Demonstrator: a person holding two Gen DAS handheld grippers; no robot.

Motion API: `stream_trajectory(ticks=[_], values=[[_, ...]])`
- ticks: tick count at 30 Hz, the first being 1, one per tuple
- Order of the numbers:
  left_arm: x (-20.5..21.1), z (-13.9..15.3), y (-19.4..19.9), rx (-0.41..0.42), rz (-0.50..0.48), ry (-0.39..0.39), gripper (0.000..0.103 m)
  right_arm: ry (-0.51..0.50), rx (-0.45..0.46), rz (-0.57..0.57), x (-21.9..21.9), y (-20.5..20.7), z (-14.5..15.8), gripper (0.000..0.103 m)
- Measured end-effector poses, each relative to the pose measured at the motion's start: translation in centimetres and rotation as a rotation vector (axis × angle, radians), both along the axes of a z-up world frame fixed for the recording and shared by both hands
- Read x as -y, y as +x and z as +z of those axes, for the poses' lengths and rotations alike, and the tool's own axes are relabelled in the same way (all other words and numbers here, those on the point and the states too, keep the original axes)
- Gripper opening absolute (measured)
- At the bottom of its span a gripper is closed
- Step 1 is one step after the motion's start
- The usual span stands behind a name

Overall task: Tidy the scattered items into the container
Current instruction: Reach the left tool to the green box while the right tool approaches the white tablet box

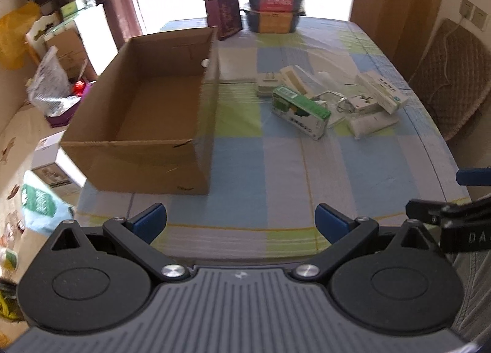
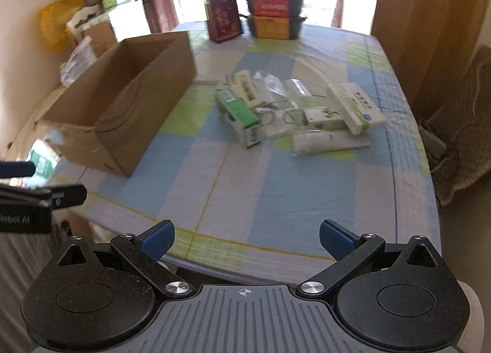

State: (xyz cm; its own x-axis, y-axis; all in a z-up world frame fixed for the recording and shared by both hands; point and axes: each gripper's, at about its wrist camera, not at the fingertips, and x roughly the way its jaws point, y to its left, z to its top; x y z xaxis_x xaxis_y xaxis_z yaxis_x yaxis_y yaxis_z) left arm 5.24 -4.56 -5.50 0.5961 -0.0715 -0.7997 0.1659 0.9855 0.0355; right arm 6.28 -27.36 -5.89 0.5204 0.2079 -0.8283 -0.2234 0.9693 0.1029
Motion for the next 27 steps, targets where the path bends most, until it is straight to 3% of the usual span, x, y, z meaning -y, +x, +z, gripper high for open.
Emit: stream_trajectory(ticks=[5, 12, 23, 27], values=[[1.7, -1.0, 1.7, 0.004, -0.049, 0.033, 0.102, -0.001, -0.01, -0.071, 1.8, 1.4, -0.6, 0.103], [4.0, -2.0, 5.1, -0.006, -0.081, 0.012, 0.101, -0.002, -0.021, -0.138, 3.4, 3.7, -1.4, 0.103], [6.1, -5.0, 10.3, -0.067, -0.076, -0.015, 0.097, -0.001, -0.038, -0.19, 5.8, 8.5, -4.0, 0.103], [7.2, -6.1, 12.6, -0.078, -0.077, -0.02, 0.094, -0.027, -0.003, -0.194, 7.0, 10.9, -4.5, 0.103]])
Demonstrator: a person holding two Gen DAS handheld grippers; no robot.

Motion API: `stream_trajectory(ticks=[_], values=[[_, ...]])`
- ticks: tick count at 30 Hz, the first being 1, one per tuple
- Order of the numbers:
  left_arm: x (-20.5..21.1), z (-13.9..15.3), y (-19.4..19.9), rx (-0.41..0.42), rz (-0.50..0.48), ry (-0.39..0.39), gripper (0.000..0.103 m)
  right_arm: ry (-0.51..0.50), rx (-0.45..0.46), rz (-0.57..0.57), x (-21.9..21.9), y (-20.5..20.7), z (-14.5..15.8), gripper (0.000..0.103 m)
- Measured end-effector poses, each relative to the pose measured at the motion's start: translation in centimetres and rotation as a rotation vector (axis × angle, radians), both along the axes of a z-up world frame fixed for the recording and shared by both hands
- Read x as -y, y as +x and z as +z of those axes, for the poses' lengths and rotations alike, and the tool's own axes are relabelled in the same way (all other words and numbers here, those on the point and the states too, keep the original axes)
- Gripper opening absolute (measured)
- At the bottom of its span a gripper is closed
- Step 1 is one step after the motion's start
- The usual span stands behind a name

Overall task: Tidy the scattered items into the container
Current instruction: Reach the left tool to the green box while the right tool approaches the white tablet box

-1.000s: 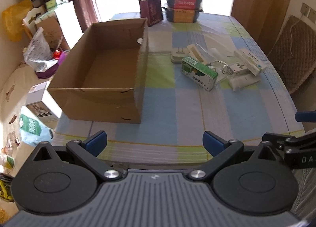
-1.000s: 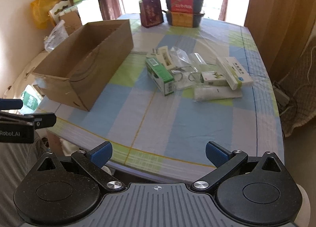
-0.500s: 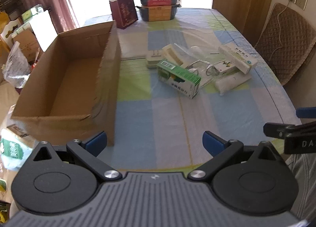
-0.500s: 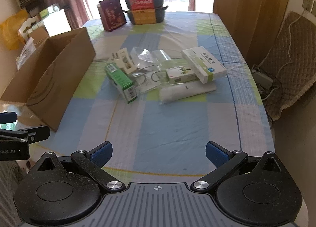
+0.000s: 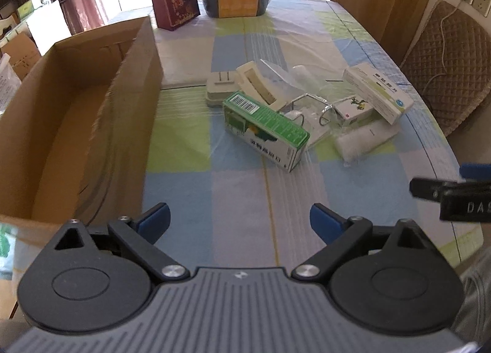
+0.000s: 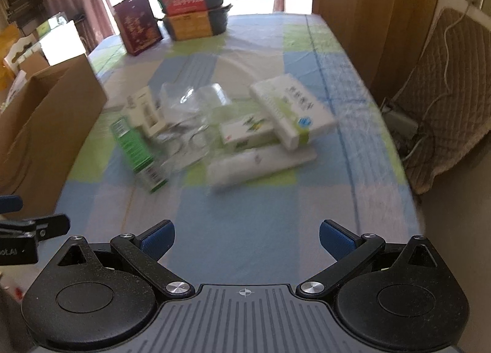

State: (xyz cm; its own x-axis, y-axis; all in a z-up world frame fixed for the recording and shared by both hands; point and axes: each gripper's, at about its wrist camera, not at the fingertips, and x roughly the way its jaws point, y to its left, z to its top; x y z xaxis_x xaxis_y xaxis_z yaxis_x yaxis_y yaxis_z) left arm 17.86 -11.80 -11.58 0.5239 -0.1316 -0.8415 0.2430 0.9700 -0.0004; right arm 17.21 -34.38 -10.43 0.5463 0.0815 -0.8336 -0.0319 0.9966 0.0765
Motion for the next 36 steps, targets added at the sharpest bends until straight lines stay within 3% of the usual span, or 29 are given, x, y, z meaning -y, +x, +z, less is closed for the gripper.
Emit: stream_trajectory(ticks=[5, 12, 16, 22, 24, 29, 36], values=[[1.2, -1.2, 3.4, -0.02, 0.021, -0.035, 0.091, -0.019, 0.051, -0.015, 1.9, 3.4, -0.8, 0.103], [3.5, -2.9, 8.6, -0.025, 0.054, -0.042, 0.088, 0.057, 0.004, -0.089, 4.7, 7.1, -3.4, 0.103], [4.3, -4.1, 11.2, -0.046, 0.088, -0.049, 0.084, 0.05, -0.002, -0.1, 5.2, 7.5, -3.8, 0.103], [4.4, -6.0, 13.7, -0.101, 0.11, -0.061, 0.071, 0.059, -0.008, -0.111, 5.5, 7.9, -4.1, 0.103], [4.3, -6.6, 14.1, -0.124, 0.104, -0.075, 0.054, 0.054, -0.006, -0.107, 5.5, 8.1, -4.1, 0.103], [3.6, -7.0, 14.3, -0.142, 0.072, -0.05, 0.028, 0.045, 0.005, -0.094, 5.4, 8.5, -4.2, 0.103], [2.0, -6.9, 13.5, -0.121, 0.015, 0.056, 0.026, 0.006, 0.05, -0.048, 5.1, 9.6, -4.0, 0.103]])
